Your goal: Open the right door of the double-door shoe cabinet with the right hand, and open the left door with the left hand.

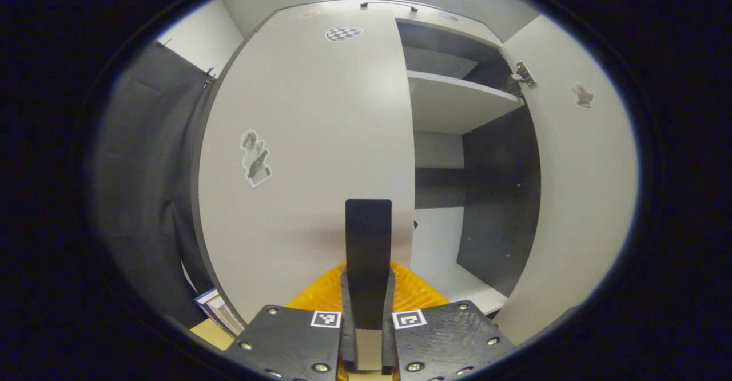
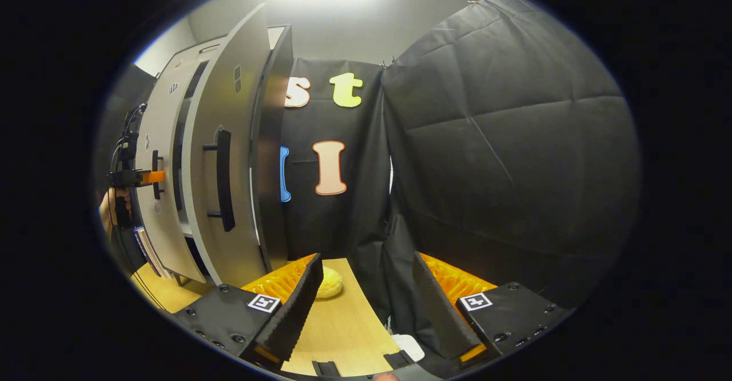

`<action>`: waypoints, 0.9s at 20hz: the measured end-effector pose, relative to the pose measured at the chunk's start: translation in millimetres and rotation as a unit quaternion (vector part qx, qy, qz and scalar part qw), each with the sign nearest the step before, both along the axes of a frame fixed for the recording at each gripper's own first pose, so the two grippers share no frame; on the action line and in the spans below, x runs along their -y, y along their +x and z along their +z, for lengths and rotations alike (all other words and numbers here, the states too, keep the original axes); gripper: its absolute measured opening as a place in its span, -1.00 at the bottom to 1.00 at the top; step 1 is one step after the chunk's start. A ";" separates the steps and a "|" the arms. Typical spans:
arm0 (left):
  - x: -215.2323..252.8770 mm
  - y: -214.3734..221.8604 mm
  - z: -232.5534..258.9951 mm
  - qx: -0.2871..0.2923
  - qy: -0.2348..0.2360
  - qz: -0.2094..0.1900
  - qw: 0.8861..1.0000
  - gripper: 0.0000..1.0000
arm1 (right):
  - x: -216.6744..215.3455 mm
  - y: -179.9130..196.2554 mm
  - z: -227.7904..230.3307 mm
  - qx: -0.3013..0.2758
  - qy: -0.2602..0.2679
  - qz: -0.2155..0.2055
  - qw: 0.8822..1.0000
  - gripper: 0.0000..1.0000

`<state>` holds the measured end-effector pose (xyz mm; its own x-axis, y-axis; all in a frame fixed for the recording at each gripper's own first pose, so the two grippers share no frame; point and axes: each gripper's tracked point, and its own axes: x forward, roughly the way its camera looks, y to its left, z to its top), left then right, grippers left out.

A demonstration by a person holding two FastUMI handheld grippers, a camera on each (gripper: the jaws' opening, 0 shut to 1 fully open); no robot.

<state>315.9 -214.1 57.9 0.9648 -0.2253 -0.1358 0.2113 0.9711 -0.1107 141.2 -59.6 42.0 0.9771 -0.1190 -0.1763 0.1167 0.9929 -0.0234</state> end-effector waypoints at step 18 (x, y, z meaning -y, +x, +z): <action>-17.3 -1.9 3.7 -0.006 -0.007 0.060 0.998 -0.64 | -6.0 -0.8 9.2 0.021 0.010 0.071 0.997 0.96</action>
